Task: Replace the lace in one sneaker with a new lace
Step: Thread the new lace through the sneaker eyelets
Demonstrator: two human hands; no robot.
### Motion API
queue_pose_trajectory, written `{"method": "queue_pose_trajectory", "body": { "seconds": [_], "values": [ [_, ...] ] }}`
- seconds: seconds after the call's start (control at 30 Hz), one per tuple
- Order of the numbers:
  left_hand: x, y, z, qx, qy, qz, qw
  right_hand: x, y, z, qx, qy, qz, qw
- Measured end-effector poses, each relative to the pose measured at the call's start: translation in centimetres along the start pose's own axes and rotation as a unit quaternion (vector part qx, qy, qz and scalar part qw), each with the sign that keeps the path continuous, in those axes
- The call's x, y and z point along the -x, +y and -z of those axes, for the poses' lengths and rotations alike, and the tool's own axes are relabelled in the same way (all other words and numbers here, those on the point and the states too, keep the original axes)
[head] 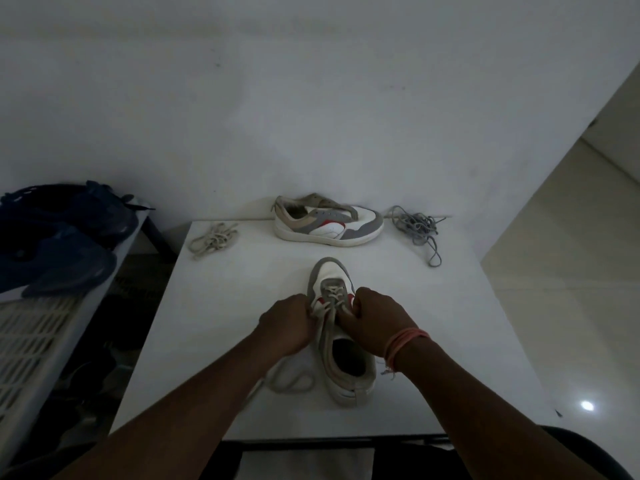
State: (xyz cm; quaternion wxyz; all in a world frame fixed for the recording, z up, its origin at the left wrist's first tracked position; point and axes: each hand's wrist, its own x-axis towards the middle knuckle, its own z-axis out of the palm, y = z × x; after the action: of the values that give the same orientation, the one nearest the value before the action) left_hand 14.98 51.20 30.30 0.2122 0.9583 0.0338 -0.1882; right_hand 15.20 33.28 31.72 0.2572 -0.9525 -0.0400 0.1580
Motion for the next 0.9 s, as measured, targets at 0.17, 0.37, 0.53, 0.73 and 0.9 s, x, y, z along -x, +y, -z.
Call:
{"method": "queue_pose_trajectory", "body": {
  "seconds": [0.17, 0.37, 0.53, 0.73, 0.9],
  "values": [
    [1.4, 1.9, 3.5, 0.112, 0.079, 0.004, 0.991, 1.0, -0.3, 0.6, -0.016, 0.004, -0.024, 1.0],
    [6.3, 4.2, 7.5, 0.621, -0.065, 0.011, 0.781, 3.1, -1.9, 2.6, -0.212, -0.027, 0.061, 0.975],
    [8.4, 4.3, 8.1, 0.823, -0.069, 0.006, 0.564, 6.1, -3.3, 2.3, -0.415, -0.117, 0.099, 0.897],
    [8.1, 2.1, 8.5, 0.921, -0.024, 0.066, 0.383, 7.5, -0.5, 5.0, -0.557, -0.014, 0.032, 0.83],
    [6.5, 0.6, 7.5, 0.919, 0.038, 0.118, 0.375, 8.0, 2.6, 5.0, -0.486, 0.057, -0.111, 0.865]
  ]
}}
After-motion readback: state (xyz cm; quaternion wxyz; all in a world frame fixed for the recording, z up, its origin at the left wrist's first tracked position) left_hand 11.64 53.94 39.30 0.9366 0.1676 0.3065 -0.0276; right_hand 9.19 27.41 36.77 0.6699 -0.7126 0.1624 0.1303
